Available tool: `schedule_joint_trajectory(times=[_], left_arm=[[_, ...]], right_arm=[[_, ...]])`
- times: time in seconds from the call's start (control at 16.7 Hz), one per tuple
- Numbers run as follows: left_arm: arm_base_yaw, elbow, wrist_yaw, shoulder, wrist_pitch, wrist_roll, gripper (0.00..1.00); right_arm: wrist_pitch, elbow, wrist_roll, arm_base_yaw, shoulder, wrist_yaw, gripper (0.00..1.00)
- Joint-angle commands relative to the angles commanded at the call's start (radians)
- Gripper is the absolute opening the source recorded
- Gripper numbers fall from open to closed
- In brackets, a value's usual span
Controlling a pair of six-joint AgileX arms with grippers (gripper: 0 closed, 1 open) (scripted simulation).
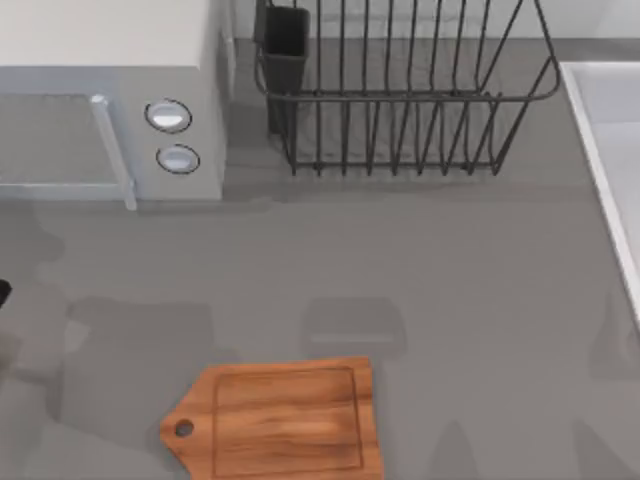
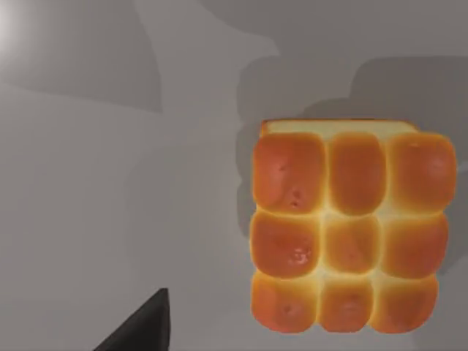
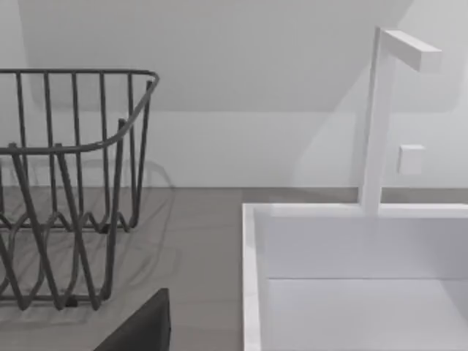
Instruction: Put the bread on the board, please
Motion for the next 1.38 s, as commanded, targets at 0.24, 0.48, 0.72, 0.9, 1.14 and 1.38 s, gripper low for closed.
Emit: schedule_joint_trajectory(times=[0.24,0.48,0.72,0.9,1.14,1.38], left_arm=[[0.006,0.017,-0.001,0.022,-0.017,0.008,1.00],[0.003,0.004,-0.001,0.030,0.002,0.006,1.00],[0.006,-0.066,-0.001,0.098,0.148,0.009,1.00],[0.008,-0.121,0.000,0.150,0.255,0.012,1.00],[0.009,-0.134,0.000,0.162,0.274,0.012,1.00],[0.009,-0.134,0.000,0.162,0.274,0.012,0.77]], right_arm=[[0.000,0.000,0.000,0.000,0.000,0.000,1.00],[0.000,0.000,0.000,0.000,0.000,0.000,1.00],[0.000,0.000,0.000,0.000,0.000,0.000,1.00],[0.000,0.000,0.000,0.000,0.000,0.000,1.00],[0.000,0.000,0.000,0.000,0.000,0.000,1.00],[0.000,0.000,0.000,0.000,0.000,0.000,1.00]])
